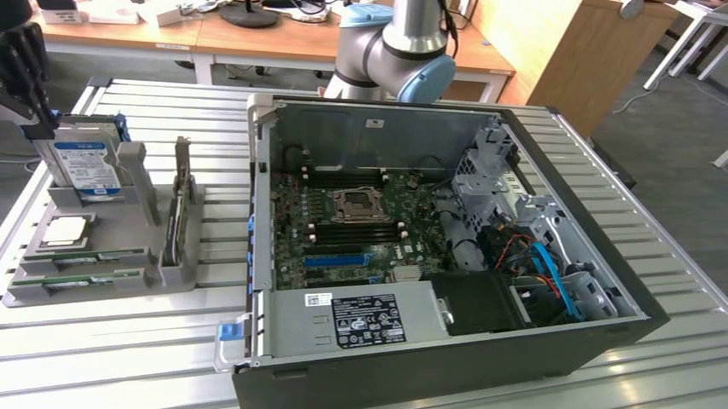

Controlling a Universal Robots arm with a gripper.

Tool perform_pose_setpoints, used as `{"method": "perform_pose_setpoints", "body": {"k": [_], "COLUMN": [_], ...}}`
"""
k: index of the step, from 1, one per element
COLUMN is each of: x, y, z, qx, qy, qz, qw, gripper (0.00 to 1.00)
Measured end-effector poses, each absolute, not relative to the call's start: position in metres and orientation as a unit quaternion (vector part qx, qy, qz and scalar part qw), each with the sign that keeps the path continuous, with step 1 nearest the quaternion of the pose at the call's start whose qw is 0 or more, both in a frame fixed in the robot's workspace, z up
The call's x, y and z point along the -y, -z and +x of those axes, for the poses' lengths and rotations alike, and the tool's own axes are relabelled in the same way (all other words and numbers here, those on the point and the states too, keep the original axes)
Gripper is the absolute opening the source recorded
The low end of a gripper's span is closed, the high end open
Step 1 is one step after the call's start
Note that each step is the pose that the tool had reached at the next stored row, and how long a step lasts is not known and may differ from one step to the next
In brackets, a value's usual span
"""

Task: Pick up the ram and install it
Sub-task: 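Pick up the ram and move it above insertion slot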

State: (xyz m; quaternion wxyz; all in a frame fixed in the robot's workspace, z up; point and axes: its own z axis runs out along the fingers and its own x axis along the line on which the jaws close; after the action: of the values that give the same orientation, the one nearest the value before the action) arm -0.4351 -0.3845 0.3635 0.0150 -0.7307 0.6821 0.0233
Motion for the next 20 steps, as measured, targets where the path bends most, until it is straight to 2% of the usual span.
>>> {"method": "perform_pose_setpoints", "body": {"k": [2,3,20], "x": [0.384,0.384,0.385], "y": [-0.363,-0.364,-0.348], "z": [-0.435,-0.435,-0.435], "qx": [-0.682,-0.682,-0.682], "qy": [-0.023,-0.023,-0.023], "qz": [-0.731,-0.731,-0.731], "qw": [0.015,0.015,0.015], "gripper": [0.23,0.3,0.3]}}
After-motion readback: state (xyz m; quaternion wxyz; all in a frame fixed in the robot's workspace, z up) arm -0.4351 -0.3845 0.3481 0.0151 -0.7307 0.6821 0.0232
